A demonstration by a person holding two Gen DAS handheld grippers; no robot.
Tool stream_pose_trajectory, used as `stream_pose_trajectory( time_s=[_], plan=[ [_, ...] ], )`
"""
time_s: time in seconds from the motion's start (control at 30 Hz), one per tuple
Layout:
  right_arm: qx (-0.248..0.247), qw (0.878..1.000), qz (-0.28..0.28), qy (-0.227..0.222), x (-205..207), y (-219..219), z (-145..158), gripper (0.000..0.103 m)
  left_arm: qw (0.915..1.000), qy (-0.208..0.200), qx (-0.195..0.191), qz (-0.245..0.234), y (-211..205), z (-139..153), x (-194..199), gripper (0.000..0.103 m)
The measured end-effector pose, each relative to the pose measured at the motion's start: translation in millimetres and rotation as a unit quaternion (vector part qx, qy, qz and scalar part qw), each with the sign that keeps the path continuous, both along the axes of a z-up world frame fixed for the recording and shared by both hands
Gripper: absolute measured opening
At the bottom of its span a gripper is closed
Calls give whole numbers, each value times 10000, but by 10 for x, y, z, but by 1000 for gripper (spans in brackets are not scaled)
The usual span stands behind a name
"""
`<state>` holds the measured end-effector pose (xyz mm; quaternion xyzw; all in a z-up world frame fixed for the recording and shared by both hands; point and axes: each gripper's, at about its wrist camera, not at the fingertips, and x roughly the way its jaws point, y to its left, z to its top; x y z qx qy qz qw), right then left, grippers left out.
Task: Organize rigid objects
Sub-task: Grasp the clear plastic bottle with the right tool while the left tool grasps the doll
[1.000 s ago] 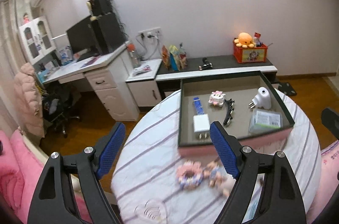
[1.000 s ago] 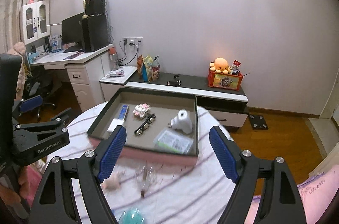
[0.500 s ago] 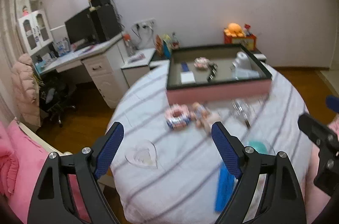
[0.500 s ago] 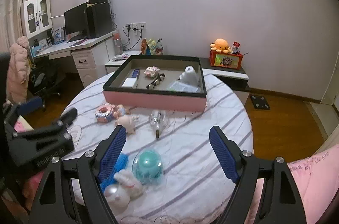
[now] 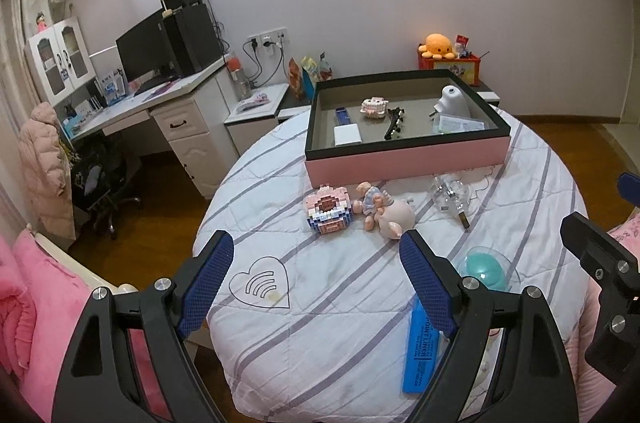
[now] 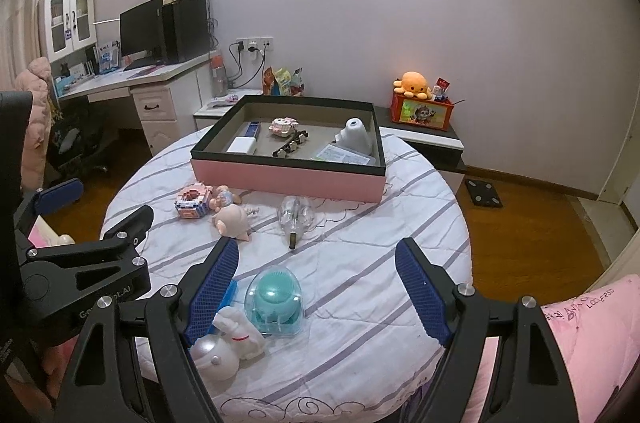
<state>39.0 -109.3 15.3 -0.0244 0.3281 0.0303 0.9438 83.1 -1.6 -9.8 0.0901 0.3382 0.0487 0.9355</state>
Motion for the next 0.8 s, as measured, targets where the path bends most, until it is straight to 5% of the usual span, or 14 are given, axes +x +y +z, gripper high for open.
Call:
stream_pose_trajectory(
  time_s=[0.43,0.8],
  plan=[
    [95,9992,29,384,462,-47,-171,82,9988,382,-248,-188,-74,-115,455,90],
    [157,9898,277,1388,1286,-160,-767,82,9871,1523,-482,-125,-133,-707,1247,91]
  ],
)
